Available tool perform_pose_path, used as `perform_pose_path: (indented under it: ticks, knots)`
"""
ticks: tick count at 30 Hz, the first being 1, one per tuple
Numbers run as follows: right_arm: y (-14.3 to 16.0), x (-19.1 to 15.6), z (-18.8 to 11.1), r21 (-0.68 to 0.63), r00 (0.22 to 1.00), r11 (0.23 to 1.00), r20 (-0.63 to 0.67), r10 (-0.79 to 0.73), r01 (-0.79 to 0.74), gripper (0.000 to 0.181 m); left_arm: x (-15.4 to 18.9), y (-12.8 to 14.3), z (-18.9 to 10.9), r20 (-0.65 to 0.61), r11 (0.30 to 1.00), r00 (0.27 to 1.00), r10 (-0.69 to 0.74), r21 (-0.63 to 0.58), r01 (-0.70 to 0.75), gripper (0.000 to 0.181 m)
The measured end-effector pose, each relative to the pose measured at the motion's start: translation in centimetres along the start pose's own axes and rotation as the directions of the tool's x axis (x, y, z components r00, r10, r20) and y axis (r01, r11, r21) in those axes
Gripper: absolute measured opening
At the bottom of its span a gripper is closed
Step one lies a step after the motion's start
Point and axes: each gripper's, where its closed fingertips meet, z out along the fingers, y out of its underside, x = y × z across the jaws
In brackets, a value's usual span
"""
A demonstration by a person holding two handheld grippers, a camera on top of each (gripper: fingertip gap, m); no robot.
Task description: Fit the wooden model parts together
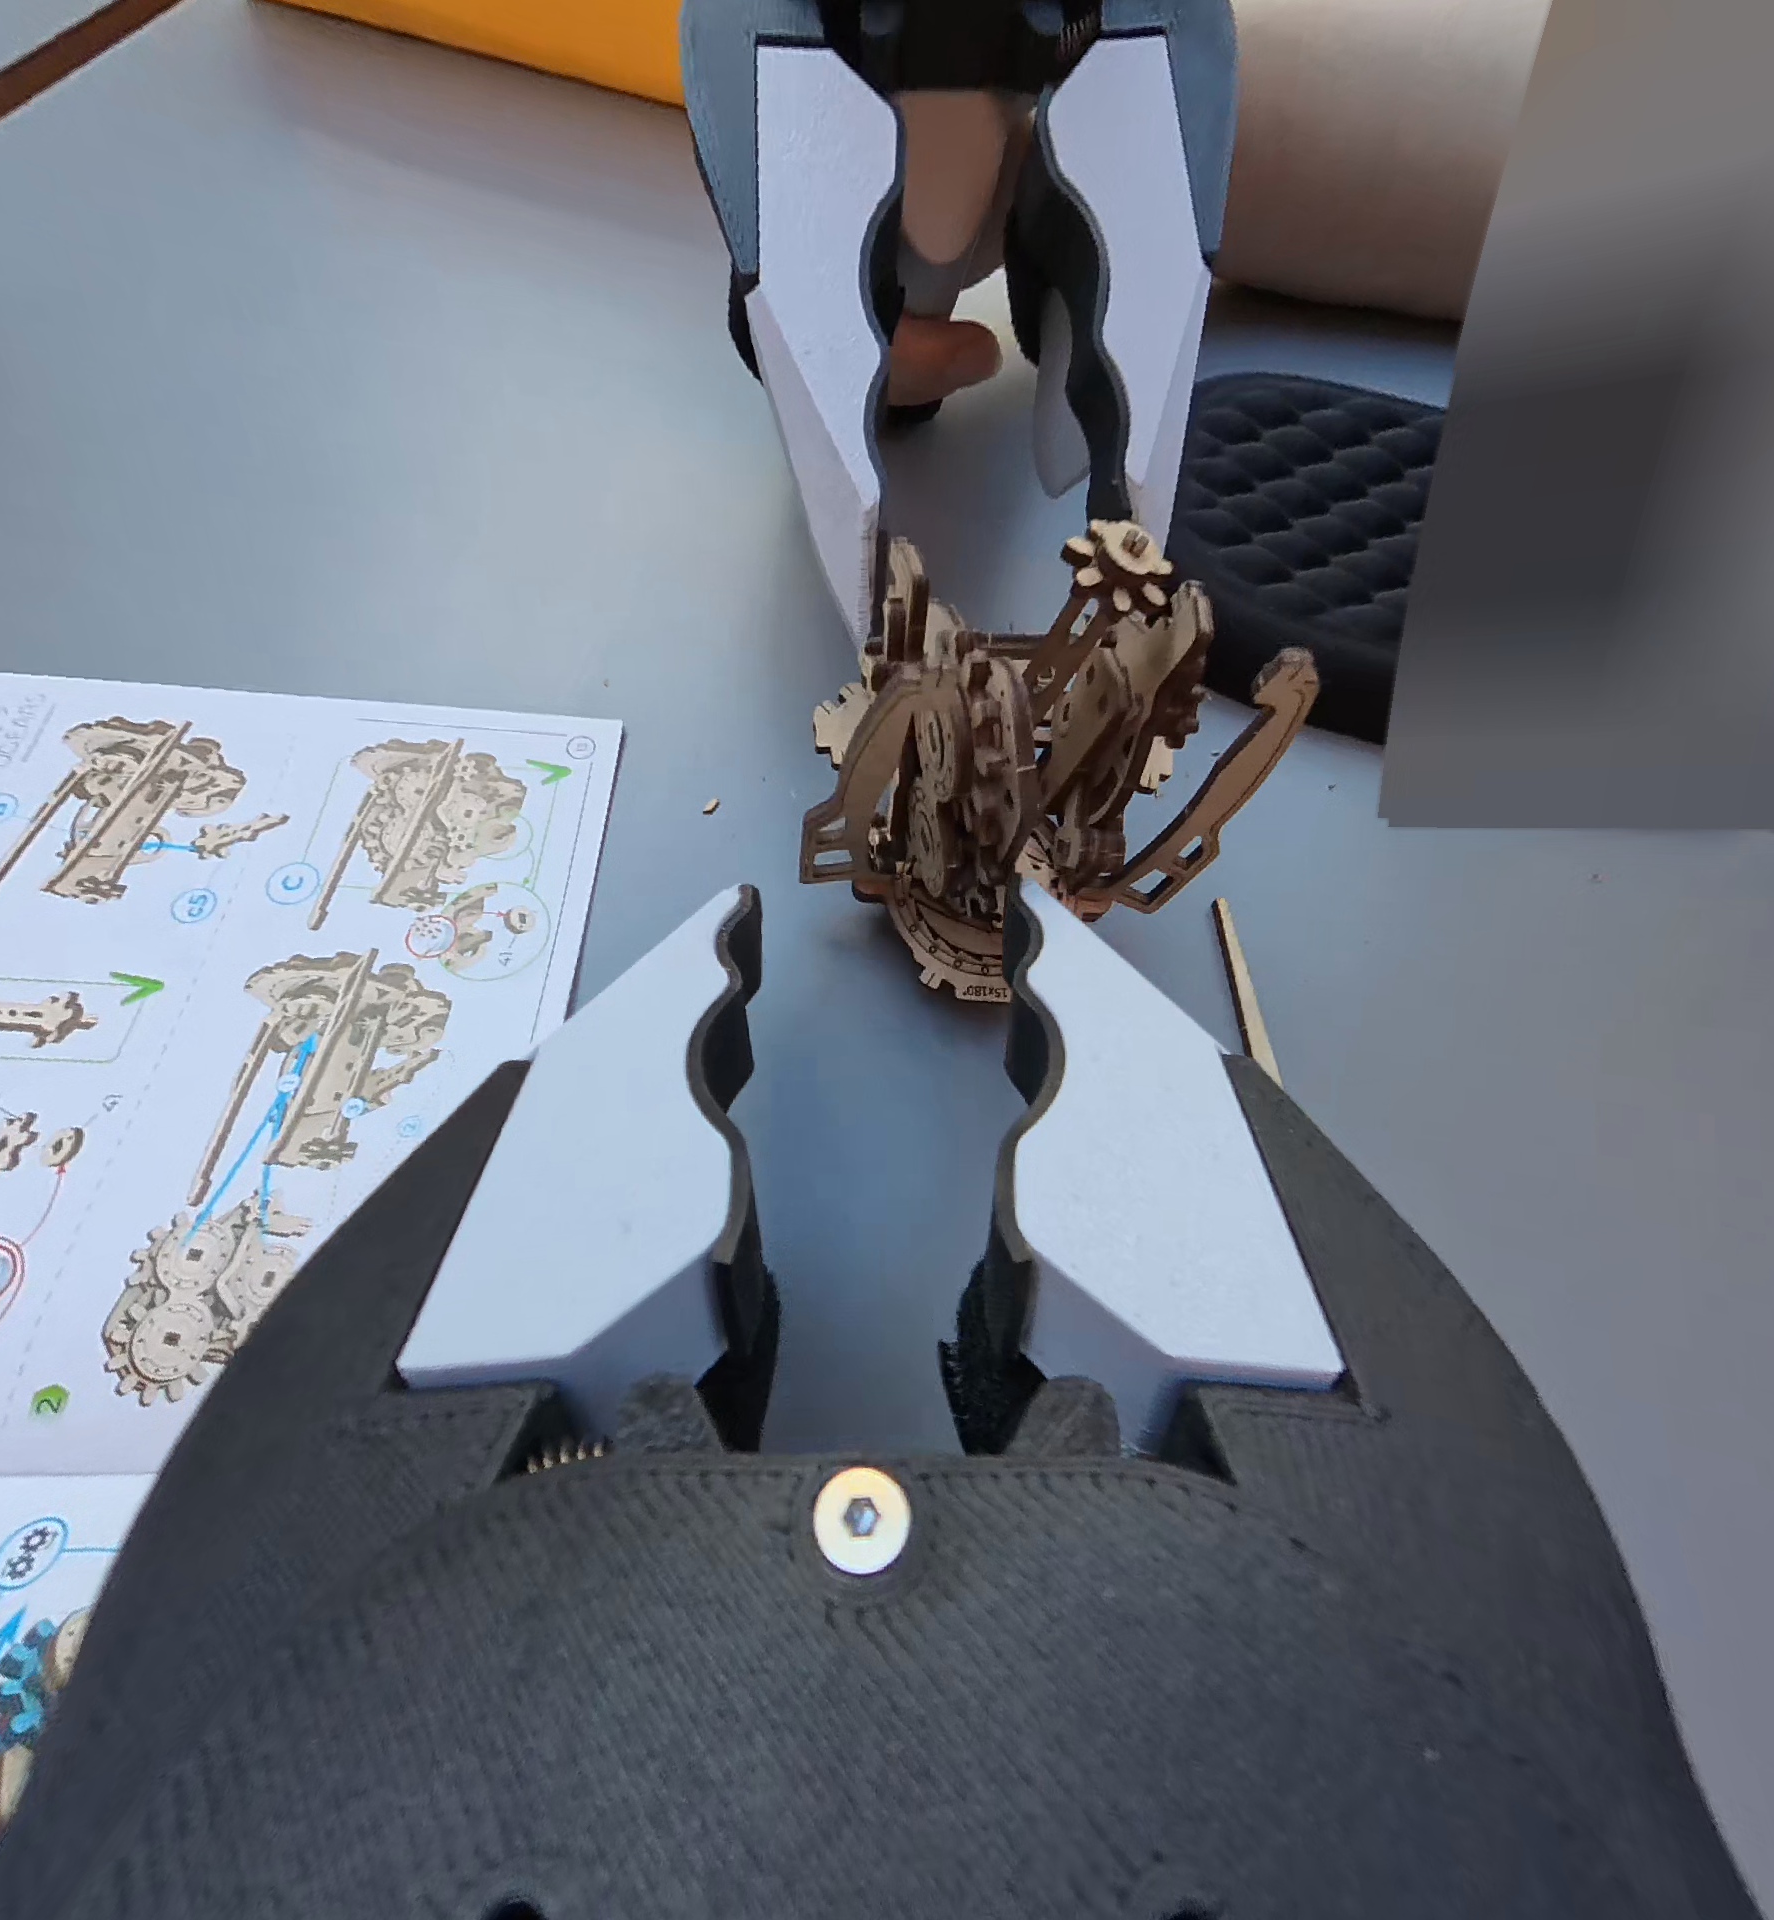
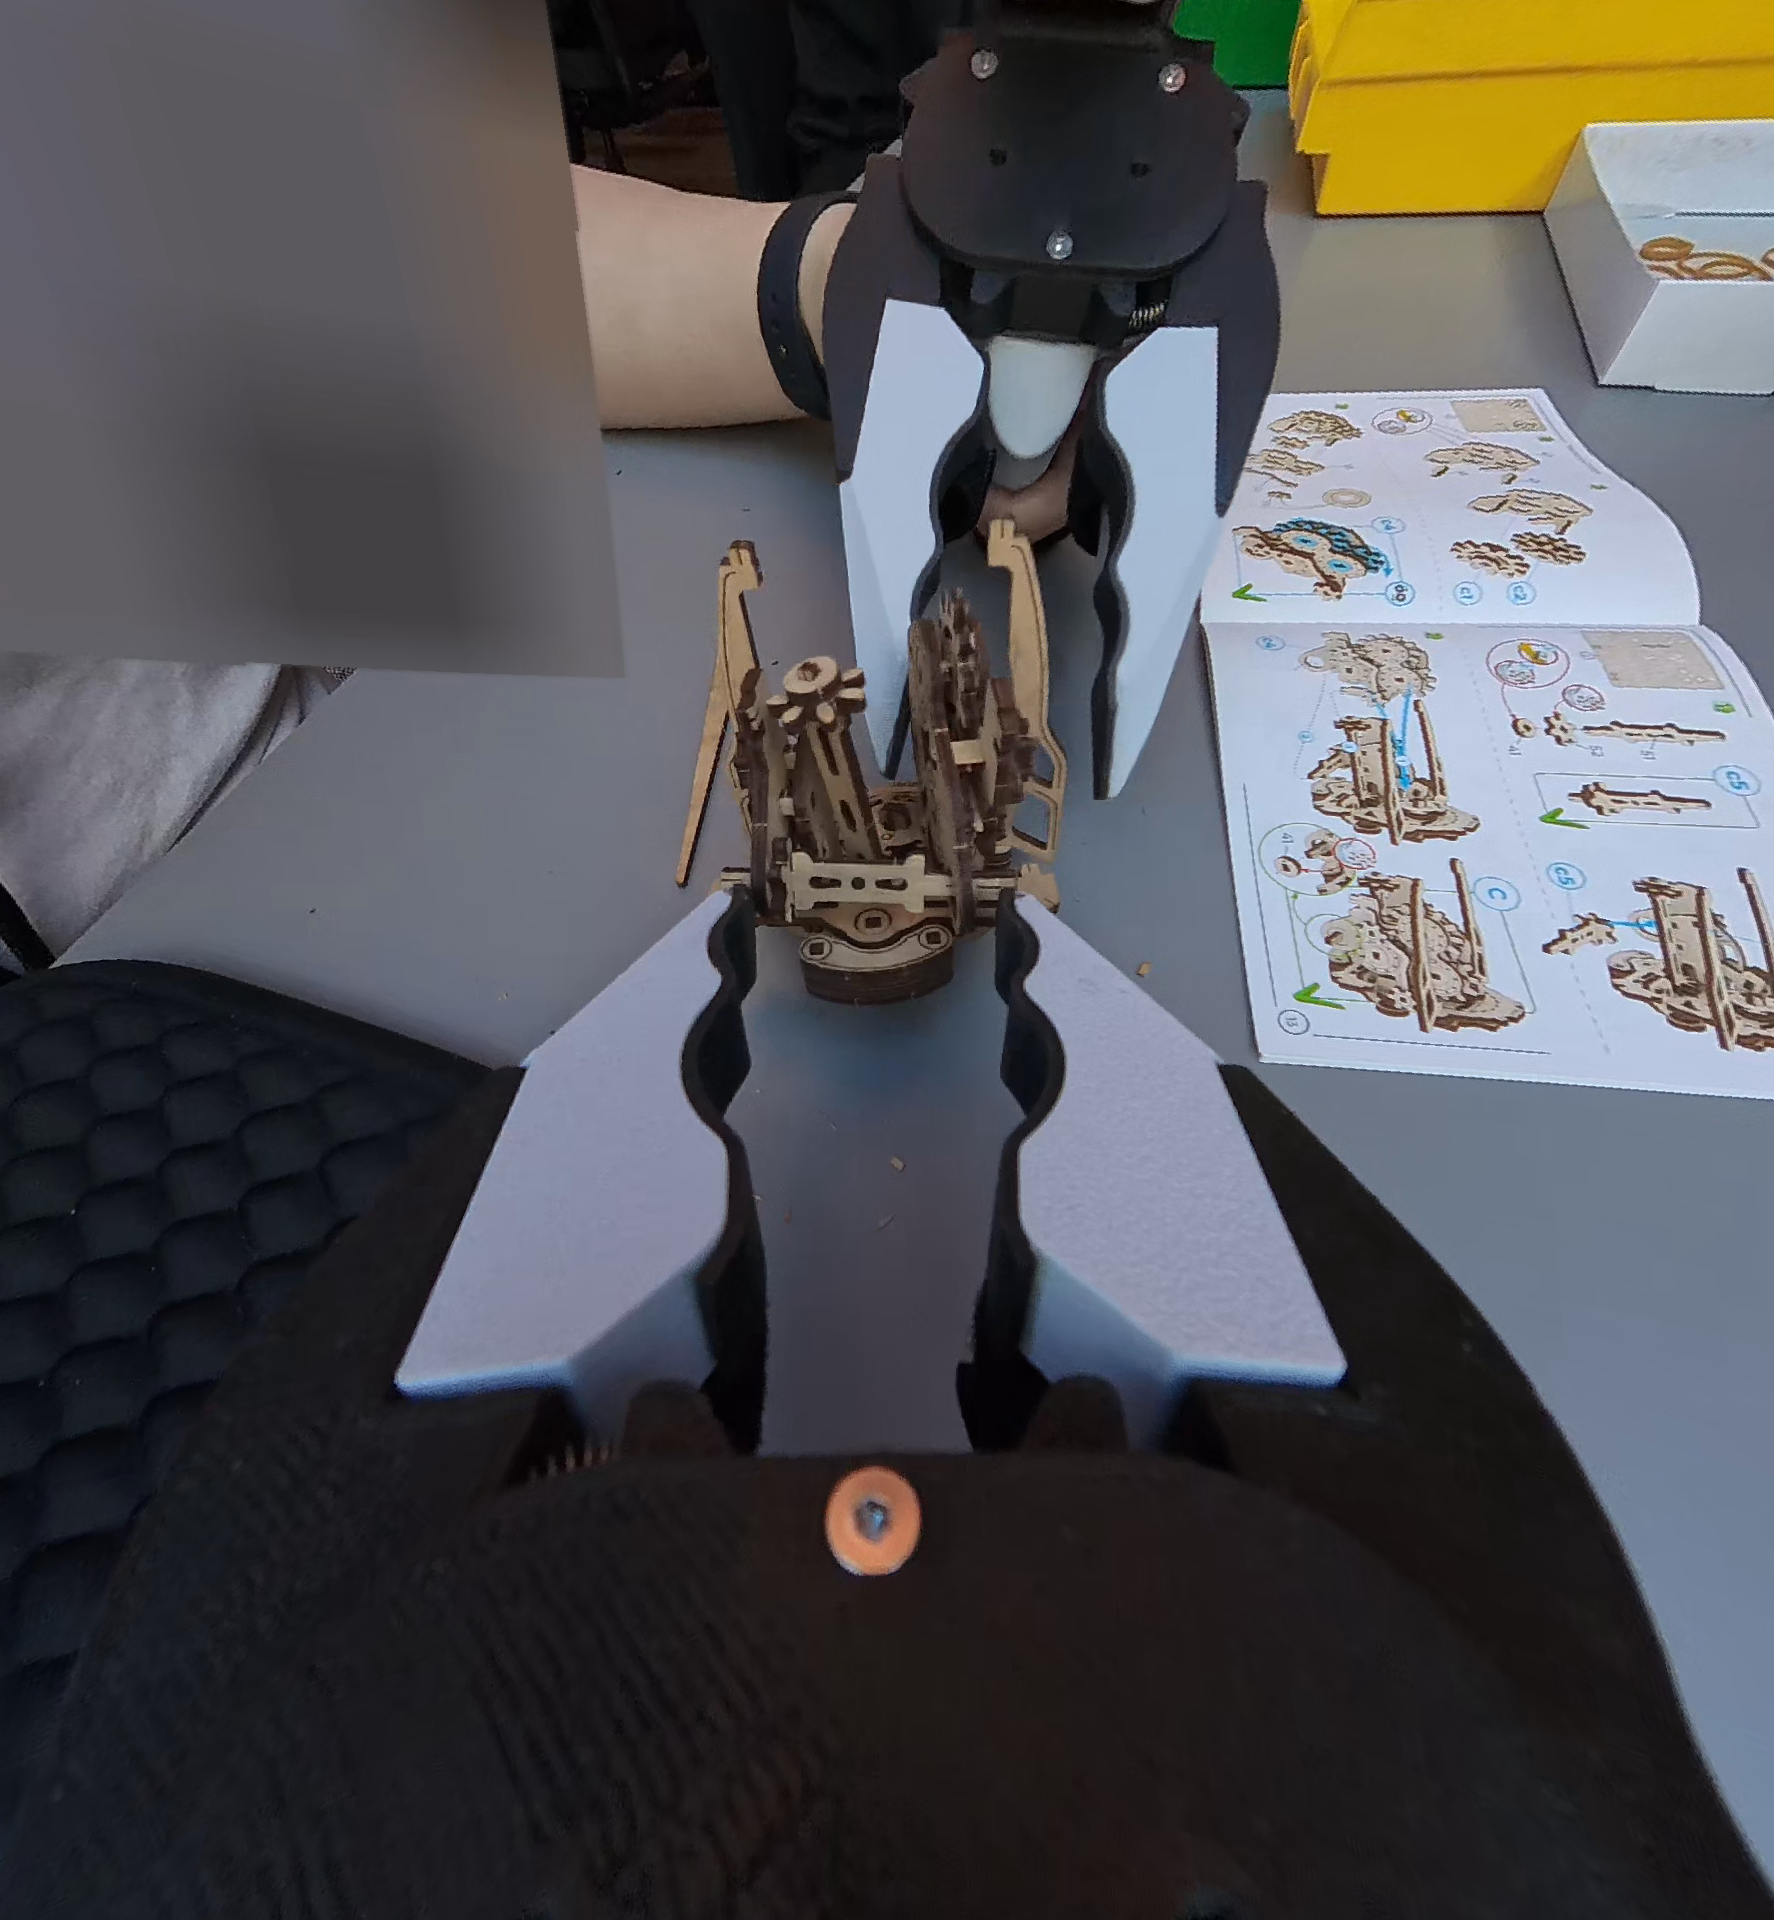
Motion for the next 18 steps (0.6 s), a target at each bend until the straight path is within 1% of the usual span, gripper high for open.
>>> perform_pose_path:
  ticks: [4,7,10,15,18]
  knots:
    - [0.1,-0.1,0.1,-0.005,1.0,1.0,0.0,-0.003,0.003,0.045,0.1,0.2,0.1,0.004,1.0,1.0,0.011,-0.009,-0.011,0.04]
    - [0.1,-0.1,0.0,-0.011,1.0,1.0,0.0,-0.005,0.005,0.046,0.2,0.0,0.0,-0.011,1.0,1.0,0.006,0.003,-0.006,0.032]
    - [0.0,-0.1,-0.3,-0.01,1.0,1.0,0.002,0.006,-0.006,0.05,0.1,-0.1,-0.1,-0.013,1.0,1.0,-0.006,0.016,0.006,0.03]
    - [-1.1,0.1,-1.1,0.021,0.999,0.999,0.015,0.045,-0.045,0.054,-0.1,-0.4,-0.2,-0.017,0.999,1.0,-0.019,0.033,0.019,0.029]
    - [-2.2,0.9,-1.7,0.059,0.999,0.997,-0.009,0.054,-0.053,0.053,-0.2,-0.2,-0.1,-0.012,1.0,1.0,-0.017,0.023,0.017,0.029]
